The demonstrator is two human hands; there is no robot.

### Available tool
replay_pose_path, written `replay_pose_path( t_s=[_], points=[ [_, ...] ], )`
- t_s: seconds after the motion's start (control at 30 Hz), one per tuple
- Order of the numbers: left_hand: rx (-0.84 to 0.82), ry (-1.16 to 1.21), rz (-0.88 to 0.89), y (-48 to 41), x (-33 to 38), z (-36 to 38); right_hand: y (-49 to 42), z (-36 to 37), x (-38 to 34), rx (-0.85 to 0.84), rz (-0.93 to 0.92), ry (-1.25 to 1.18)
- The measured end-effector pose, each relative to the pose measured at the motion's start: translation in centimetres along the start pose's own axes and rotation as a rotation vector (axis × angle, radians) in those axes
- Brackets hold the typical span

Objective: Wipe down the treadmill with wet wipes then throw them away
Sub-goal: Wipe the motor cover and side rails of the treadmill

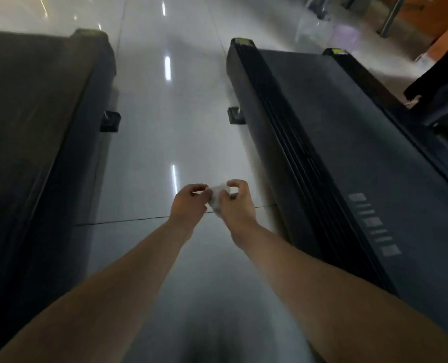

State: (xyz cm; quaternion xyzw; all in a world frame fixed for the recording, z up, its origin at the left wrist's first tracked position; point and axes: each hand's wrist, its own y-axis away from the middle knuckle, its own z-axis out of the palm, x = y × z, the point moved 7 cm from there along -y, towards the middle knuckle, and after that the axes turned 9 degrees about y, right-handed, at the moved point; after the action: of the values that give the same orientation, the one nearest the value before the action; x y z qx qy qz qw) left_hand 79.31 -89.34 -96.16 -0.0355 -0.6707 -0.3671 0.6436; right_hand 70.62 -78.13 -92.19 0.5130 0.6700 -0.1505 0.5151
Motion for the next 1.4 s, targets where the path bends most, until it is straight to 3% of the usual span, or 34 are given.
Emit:
replay_pose_path(
  t_s=[0.1,0.27,0.47,0.8,0.97,1.07,1.27,1.4],
  points=[
    [0.049,-0.040,-0.047,-3.2,1.3,-2.0,-2.2,3.1,-1.9,-0.019,0.061,0.068],
    [-0.020,-0.085,-0.083,-6.9,3.0,-1.6,-6.2,3.7,-3.2,0.030,0.061,0.191],
    [-0.136,-0.089,-0.102,-13.5,5.3,5.9,-14.8,-0.4,-4.8,0.174,0.032,0.295],
    [-0.508,-0.327,0.309,-27.1,13.1,27.7,-32.6,-10.5,-6.6,0.440,-0.061,0.386],
    [-0.788,-0.372,0.650,-29.3,13.4,37.3,-37.6,-17.3,-4.0,0.658,0.012,0.514],
    [-0.926,-0.448,0.771,-29.7,12.2,42.9,-38.2,-20.3,-1.3,0.713,0.115,0.623],
    [-1.286,-0.699,0.670,-26.4,4.0,49.6,-35.1,-20.6,4.4,0.620,0.324,0.867],
    [-1.289,-0.898,1.003,-24.6,1.4,49.1,-30.4,-22.3,7.5,0.723,0.428,0.799]
  ],
)
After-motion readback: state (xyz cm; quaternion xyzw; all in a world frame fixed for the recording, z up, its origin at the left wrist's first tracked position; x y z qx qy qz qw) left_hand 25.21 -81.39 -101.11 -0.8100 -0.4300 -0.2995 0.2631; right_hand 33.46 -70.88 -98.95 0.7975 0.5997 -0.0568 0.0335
